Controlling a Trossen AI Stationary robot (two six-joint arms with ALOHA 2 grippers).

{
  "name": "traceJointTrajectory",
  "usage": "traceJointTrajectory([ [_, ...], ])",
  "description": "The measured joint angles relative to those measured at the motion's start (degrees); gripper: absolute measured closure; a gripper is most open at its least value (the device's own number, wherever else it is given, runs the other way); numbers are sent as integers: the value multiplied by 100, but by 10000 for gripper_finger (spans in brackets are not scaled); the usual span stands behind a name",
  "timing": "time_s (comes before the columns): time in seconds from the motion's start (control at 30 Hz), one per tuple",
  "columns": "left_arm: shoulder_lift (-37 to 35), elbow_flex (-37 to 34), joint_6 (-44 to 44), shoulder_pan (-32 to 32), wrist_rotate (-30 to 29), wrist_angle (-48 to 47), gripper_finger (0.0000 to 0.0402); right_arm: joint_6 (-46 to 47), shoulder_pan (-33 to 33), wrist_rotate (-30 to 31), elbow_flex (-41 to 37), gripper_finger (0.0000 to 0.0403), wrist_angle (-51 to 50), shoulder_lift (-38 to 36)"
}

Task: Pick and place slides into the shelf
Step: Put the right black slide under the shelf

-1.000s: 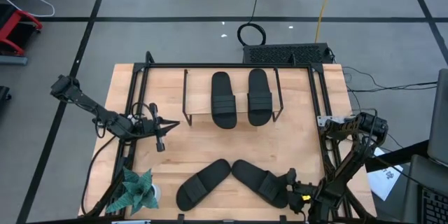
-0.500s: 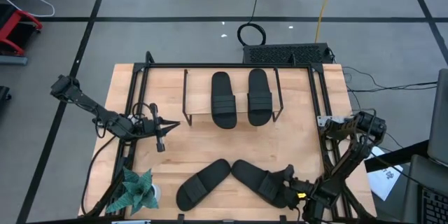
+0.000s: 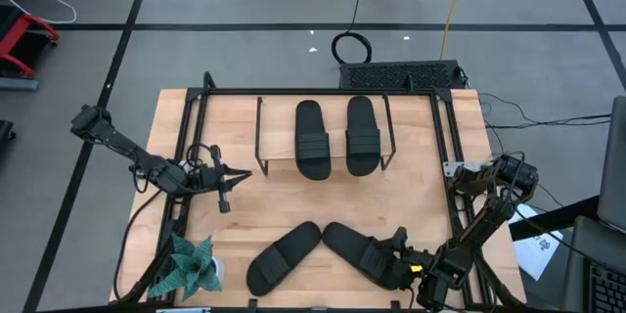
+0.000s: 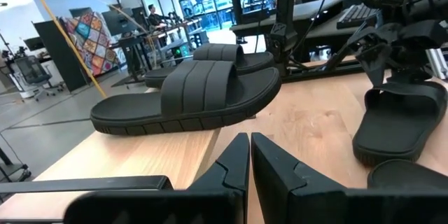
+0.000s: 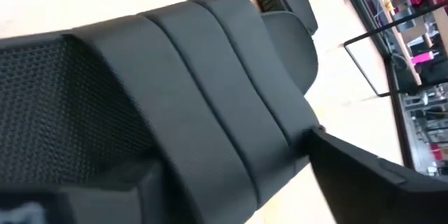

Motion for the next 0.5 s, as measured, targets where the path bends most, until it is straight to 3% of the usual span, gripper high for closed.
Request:
traceJointTrajectory([
  [0.13,0,0,-23,0,3,-23,378,-3,79,28,0,209,120,0],
  [0.37,0,0,-191,0,8,-100,378,-419,127,103,0,371,422,0],
  [0.5,0,0,-279,0,9,-207,378,-701,163,299,25,390,616,0],
])
